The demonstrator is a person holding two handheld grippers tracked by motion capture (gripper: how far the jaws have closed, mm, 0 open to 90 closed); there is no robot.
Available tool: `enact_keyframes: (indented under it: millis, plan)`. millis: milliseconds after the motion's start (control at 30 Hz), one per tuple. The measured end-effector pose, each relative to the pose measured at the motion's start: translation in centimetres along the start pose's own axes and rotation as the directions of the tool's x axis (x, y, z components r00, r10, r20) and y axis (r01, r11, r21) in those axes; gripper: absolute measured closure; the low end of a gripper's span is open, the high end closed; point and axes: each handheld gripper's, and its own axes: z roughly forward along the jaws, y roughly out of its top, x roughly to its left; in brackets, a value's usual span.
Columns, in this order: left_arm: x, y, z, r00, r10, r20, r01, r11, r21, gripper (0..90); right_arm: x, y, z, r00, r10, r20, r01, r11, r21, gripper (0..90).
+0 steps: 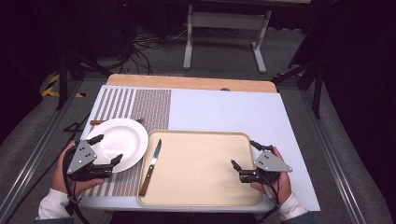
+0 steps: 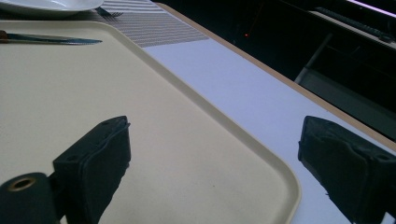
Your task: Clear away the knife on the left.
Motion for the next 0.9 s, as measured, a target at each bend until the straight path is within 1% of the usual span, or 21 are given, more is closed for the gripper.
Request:
enact_keyframes:
  millis: [133, 367, 467, 700, 900]
  plan:
    - [0.3, -0.2, -0.1, 0.9999, 0.002, -0.016, -0.002, 0.9999, 0.014, 14.1, 0.0, 0.0, 0.1, 1.0000, 0.000, -0.001, 0.000, 1.0000, -0.002, 10.0]
    - [1.1, -0.7, -0.4, 0.9991, -0.033, -0.028, 0.033, 0.9994, 0.012, 14.2, 0.0, 0.0, 0.2, 1.0000, 0.001, -0.006, -0.001, 1.0000, 0.003, 10.0]
    - [1.4, -1.0, -0.4, 0.9988, -0.031, -0.036, 0.032, 0.9992, 0.025, 14.2, 0.0, 0.0, 0.2, 1.0000, 0.003, -0.006, -0.003, 1.0000, 0.004, 10.0]
    - [2.1, -1.5, -0.5, 0.9978, -0.052, -0.040, 0.053, 0.9983, 0.024, 14.5, -0.1, -0.1, 0.2, 0.9999, 0.009, -0.005, -0.009, 0.9999, 0.005, 10.0]
    - [2.7, -1.7, -0.4, 0.9977, -0.048, -0.049, 0.050, 0.9981, 0.036, 14.5, -0.2, -0.3, -0.1, 0.9999, 0.014, 0.000, -0.014, 0.9999, 0.006, 10.0]
